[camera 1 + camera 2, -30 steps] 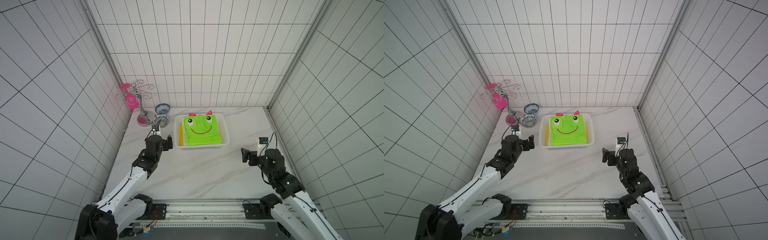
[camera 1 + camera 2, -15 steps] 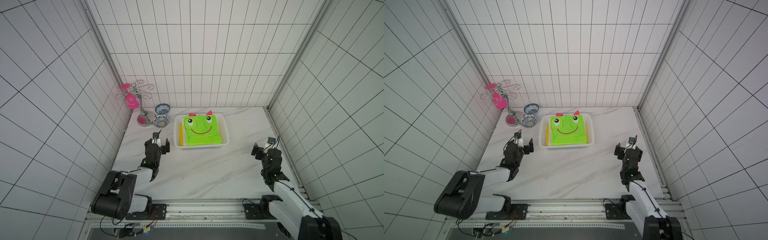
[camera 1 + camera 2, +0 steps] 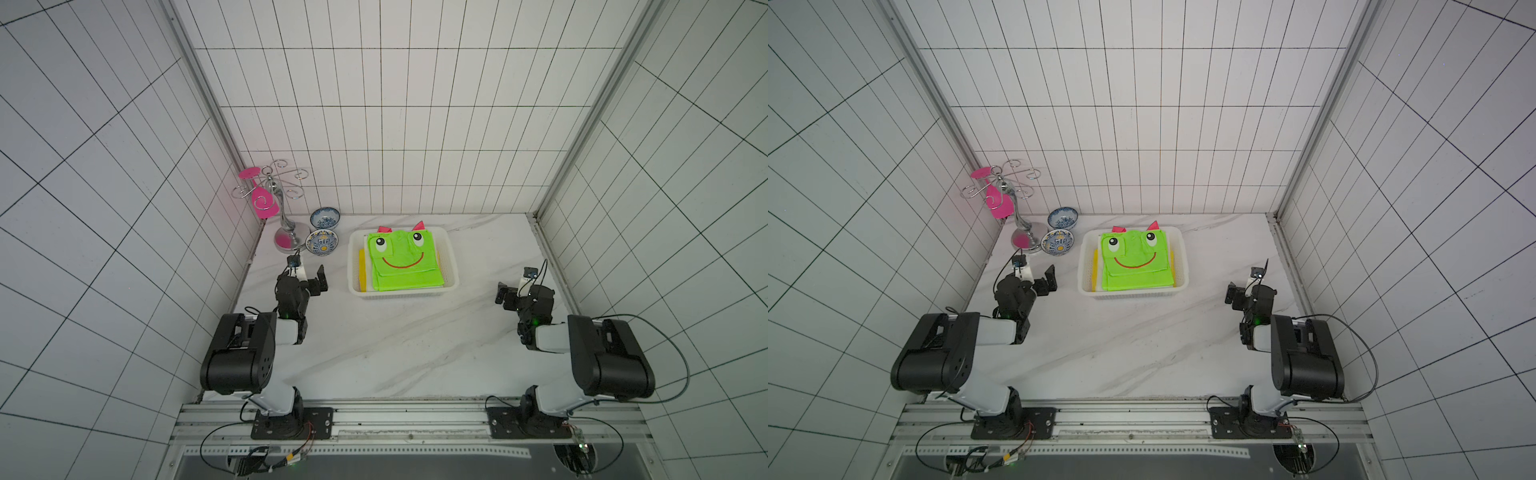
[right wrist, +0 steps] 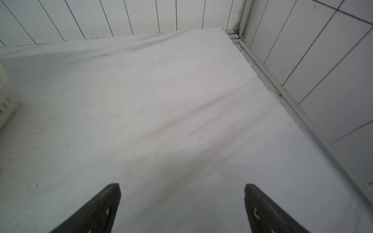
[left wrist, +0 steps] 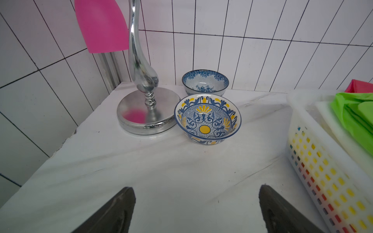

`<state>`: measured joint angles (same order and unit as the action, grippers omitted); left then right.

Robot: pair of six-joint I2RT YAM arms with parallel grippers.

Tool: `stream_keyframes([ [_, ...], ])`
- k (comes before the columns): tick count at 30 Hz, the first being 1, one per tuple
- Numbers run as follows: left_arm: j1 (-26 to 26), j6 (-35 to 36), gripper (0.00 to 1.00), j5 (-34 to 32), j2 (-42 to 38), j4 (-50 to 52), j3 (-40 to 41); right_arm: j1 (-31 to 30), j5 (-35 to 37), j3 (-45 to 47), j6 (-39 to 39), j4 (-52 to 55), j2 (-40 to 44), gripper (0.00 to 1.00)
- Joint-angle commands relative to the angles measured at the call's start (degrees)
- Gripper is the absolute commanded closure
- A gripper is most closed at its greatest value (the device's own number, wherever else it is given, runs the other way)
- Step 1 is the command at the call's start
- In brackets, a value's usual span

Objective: Put the folded raincoat in the basket
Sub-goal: Reset both arms

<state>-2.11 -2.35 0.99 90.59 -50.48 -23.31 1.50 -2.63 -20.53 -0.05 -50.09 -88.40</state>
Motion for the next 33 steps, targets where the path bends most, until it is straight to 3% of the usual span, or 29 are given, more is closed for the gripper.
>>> stream_keyframes([
  [1, -0.30, -0.64, 0.02, 2.52, -1.19, 4.23, -1.24, -0.26, -3.05, -2.71, -1.62, 1.70, 0.47, 0.01],
  [7, -0.28, -0.89, 0.02, 1.94, -1.68, 4.68, -1.19, 0.41, -3.07, -3.57, -0.33, 2.41, 0.14, 0.01],
  [11, -0.25, -2.51, 0.02, -1.81, -1.48, 5.88, -2.01, 0.57, 0.27, -4.60, 1.05, 4.30, 0.11, 0.01],
  [33, -0.17, -2.38, 0.02, -1.95, -1.38, 5.66, -1.93, 0.35, 0.46, -4.44, 0.86, 4.26, 0.26, 0.01],
])
